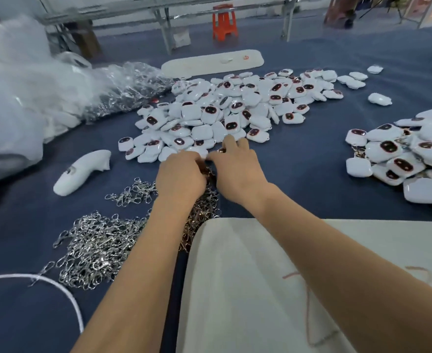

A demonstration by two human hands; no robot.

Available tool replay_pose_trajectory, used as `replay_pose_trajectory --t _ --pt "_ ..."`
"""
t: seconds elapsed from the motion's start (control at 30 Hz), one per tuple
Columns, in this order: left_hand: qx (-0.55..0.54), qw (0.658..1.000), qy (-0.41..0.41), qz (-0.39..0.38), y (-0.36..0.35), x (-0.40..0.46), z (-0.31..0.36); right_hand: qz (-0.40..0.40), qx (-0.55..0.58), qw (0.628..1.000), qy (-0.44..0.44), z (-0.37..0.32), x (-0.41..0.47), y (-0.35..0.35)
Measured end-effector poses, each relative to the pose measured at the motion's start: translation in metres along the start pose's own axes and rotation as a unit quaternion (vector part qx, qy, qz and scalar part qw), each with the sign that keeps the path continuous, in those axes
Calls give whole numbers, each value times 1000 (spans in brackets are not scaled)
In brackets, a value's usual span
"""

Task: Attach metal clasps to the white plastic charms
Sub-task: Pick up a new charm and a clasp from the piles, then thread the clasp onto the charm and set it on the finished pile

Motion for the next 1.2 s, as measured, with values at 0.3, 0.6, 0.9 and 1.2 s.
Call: replay_pose_trajectory --t 0.3,0.6,0.9,1.2 --pt "-77 995 56 9 3 -2 -6 -9 147 989 5 -2 -4 4" --pt "-209 970 48 118 11 -7 22 -128 114 985 -8 31 -9 15" --pt "-51 997 -47 -22 -39 -12 90 -33 87 988 -121 114 -52 28" --pt "-395 915 -78 -7 -60 -39 129 143 360 905 -179 141 -82 30"
Point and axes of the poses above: each hand's wrist, its own x-axis towards the middle knuckle, its own y-axis out of the back of the hand, z = x × y, the point moved 4 cm from there along x, towards the middle knuckle, and after that the axes turned 3 degrees about z, right-handed, at the moved point
